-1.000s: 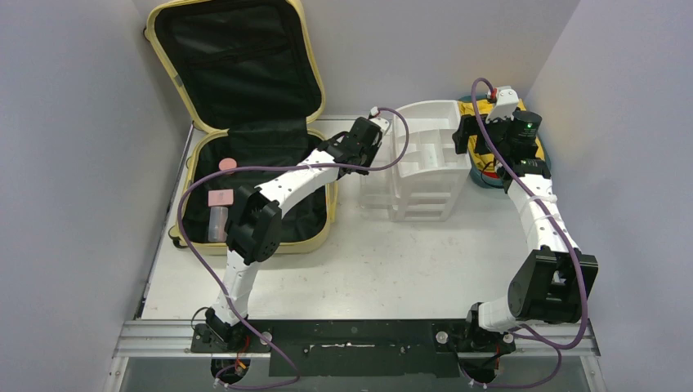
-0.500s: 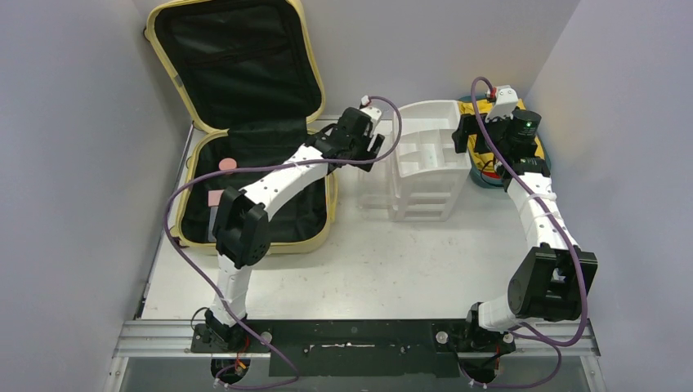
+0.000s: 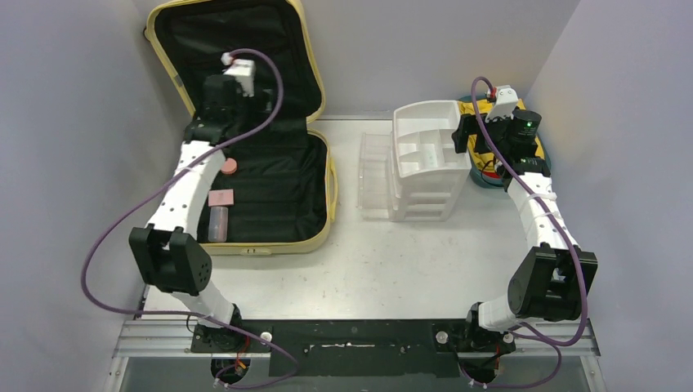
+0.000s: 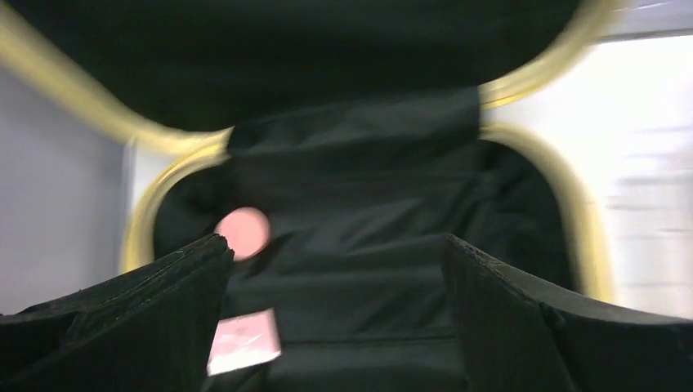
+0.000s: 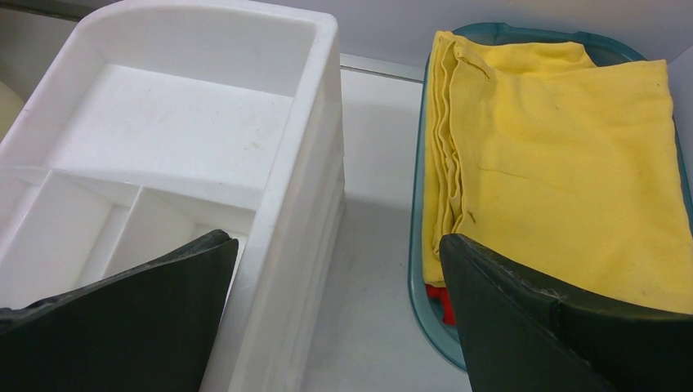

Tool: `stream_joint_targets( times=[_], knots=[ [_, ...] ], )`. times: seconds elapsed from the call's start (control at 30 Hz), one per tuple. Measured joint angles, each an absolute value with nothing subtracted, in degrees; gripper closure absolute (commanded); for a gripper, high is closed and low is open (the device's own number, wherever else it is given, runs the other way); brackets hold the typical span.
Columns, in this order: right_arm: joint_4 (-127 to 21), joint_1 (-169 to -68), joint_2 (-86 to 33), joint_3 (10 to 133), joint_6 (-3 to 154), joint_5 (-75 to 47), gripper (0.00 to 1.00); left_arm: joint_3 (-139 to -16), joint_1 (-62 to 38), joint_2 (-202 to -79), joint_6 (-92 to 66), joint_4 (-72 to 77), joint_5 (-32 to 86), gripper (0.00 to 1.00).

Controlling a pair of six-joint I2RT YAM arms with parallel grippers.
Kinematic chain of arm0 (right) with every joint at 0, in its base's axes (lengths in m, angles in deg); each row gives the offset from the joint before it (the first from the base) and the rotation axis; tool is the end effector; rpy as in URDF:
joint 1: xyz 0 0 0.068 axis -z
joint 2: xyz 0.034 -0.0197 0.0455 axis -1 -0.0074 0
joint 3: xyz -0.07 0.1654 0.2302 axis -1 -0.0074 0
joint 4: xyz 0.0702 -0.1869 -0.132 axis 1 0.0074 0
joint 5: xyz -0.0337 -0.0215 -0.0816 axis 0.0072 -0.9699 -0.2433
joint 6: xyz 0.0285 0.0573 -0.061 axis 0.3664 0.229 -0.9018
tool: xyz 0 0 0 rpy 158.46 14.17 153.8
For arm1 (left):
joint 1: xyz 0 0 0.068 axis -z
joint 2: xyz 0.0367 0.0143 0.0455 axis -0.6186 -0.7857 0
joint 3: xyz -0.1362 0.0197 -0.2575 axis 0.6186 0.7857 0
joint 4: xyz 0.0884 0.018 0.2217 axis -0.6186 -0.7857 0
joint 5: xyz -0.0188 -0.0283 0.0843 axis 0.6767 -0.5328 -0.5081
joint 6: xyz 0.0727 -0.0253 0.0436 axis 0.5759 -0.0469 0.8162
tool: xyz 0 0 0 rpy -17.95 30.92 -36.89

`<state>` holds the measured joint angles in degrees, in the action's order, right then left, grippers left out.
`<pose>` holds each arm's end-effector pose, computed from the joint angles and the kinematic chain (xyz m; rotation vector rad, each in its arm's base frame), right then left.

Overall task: Open, take out, and arrange the luggage
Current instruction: Pick up the personal item from the luggage.

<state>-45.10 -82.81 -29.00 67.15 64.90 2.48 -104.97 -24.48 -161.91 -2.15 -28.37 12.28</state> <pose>0.3529 -0.0095 0.3554 -0.2303 1.8974 0.2805 0.3983 -0.0883 0.4010 0.1550 2.0135 -0.0506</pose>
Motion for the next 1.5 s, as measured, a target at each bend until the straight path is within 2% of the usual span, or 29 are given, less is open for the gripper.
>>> stream_joint_targets(
  times=[0.1, 0.37, 0.77, 1.5],
  knots=[
    [-45.1, -82.8, -29.0, 67.1, 64.9, 2.7, 0.00, -97.5, -34.3, -158.6, -0.6, -27.5, 12.9, 0.03],
    [-45.1, -82.7, -29.0, 67.1, 64.9, 3.1, 0.00, -85.4, -45.1, -159.4, 2.5, -27.3, 18.3, 0.03],
    [-45.1, -82.5, -29.0, 67.1, 64.9, 3.8, 0.00, -84.1, -45.7, -170.4, 4.2, -18.8, 22.7, 0.03],
    [-44.8, -82.0, -29.0, 67.1, 65.1, 4.9, 0.00, -88.1, -45.7, -183.9, 4.2, -10.5, 17.1, 0.03]
  ],
)
